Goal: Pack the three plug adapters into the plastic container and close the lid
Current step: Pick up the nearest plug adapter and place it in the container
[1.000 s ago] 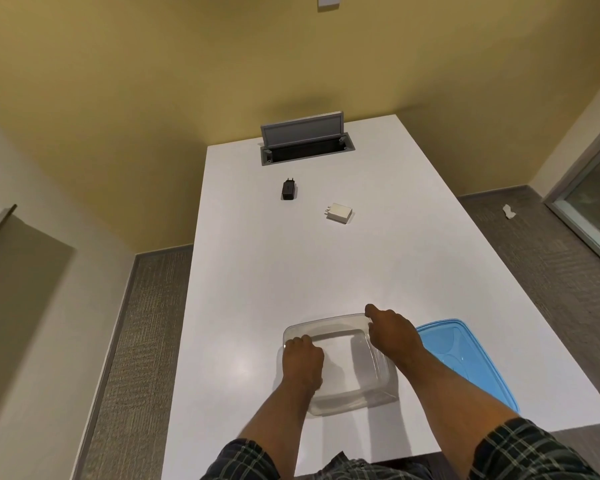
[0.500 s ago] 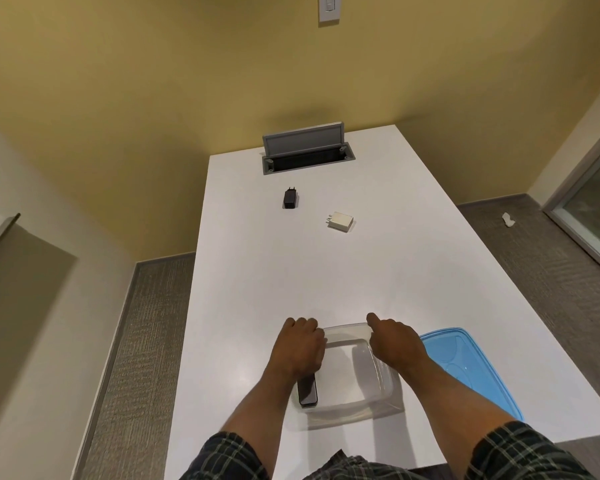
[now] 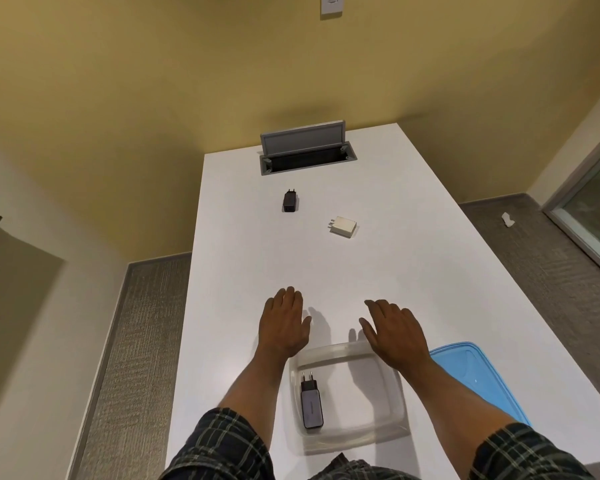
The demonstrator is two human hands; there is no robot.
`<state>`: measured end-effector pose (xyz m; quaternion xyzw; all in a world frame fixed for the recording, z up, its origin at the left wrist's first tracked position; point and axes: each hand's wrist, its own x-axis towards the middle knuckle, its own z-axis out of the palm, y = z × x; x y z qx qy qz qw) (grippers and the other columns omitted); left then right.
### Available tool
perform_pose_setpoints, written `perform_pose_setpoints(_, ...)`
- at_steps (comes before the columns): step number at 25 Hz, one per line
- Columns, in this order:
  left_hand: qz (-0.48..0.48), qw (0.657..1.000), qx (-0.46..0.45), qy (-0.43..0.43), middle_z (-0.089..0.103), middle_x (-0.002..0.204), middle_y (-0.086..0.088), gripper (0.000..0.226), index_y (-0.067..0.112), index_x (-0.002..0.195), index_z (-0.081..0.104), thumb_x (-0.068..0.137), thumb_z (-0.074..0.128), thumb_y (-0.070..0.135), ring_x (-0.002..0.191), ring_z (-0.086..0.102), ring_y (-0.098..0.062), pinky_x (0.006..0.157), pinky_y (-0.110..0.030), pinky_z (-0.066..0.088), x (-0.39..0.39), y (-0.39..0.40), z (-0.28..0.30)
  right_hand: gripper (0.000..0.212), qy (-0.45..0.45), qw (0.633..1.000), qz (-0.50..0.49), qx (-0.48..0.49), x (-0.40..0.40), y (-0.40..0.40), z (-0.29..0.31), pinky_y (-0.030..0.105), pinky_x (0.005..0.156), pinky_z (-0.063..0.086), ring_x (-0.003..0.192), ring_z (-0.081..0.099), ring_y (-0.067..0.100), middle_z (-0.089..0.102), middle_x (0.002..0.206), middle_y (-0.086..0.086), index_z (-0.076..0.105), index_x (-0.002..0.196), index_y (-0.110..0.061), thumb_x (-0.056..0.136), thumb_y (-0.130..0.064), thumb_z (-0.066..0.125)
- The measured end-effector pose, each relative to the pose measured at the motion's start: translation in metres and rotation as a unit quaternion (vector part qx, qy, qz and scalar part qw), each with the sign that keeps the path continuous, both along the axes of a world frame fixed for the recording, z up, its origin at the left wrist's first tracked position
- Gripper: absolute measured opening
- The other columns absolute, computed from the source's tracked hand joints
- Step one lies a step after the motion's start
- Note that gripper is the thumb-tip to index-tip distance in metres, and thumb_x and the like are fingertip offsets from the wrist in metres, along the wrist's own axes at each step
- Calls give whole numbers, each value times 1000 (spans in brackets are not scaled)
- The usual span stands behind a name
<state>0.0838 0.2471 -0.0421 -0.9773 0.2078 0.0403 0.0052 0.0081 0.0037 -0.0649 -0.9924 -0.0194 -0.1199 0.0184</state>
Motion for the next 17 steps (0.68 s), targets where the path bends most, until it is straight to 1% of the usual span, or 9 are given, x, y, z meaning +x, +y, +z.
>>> perform_pose_setpoints(1, 1, 1000, 1, 12, 36, 160, -10, 62, 9, 151, 38, 100, 37, 44, 147, 34, -29, 113, -38, 32, 7, 0, -3, 44, -1, 1000, -3, 12, 8, 2, 0, 37, 63, 49, 82, 65, 27, 69, 106, 6, 62, 127, -10, 97, -38, 48)
perform_pose_setpoints(3, 3, 1000, -10, 29, 22, 168, -11, 67, 9, 159, 26, 102, 35, 43, 155, 21, -27, 119, -38, 25, 23, 1, -9, 50, 5, 999, -12, 43, 29, 6, -1, 38, 70, 54, 95, 68, 27, 68, 122, 9, 58, 135, -5, 95, -35, 52)
perform_pose_setpoints(5, -1, 999, -12, 36, 14, 170, -11, 70, 8, 161, 18, 103, 34, 43, 158, 14, -26, 122, -37, 21, 37, 1, -14, 52, 22, 998, -16, 57, 49, 8, -1, 38, 78, 56, 108, 66, 26, 65, 132, 9, 55, 139, -6, 96, -36, 51)
perform_pose_setpoints(7, -2, 999, -17, 46, 11, 170, -12, 72, 7, 162, 16, 104, 34, 44, 158, 11, -27, 124, -38, 19, 54, 0, -22, 53, 60, 997, 2, 48, 70, 8, -5, 38, 85, 55, 119, 62, 25, 61, 138, 7, 51, 143, -8, 99, -37, 48)
perform_pose_setpoints(11, 4, 998, -12, 63, 10, 171, -11, 72, 8, 162, 14, 104, 33, 47, 158, 10, -27, 125, -39, 19, 88, -4, -38, 62, 146, 988, -3, 46, 112, 7, -12, 38, 97, 51, 135, 50, 24, 49, 150, 6, 38, 151, -10, 97, -37, 52)
perform_pose_setpoints(14, 16, 997, -16, 80, 4, 171, -9, 75, 8, 163, 9, 104, 32, 49, 159, 7, -27, 125, -39, 18, 106, -6, -54, 75, 204, 977, -22, 48, 142, 8, -21, 38, 107, 42, 146, 33, 23, 31, 161, 7, 24, 156, -11, 92, -31, 58)
perform_pose_setpoints(17, 49, 992, -53, 102, -2, 172, -8, 79, 9, 163, 2, 104, 33, 52, 159, 3, -26, 126, -38, 17, 123, -13, -76, 80, 223, 973, -35, 41, 178, -1, -28, 38, 113, 35, 151, 20, 24, 16, 166, 9, 15, 158, -12, 92, -26, 58)
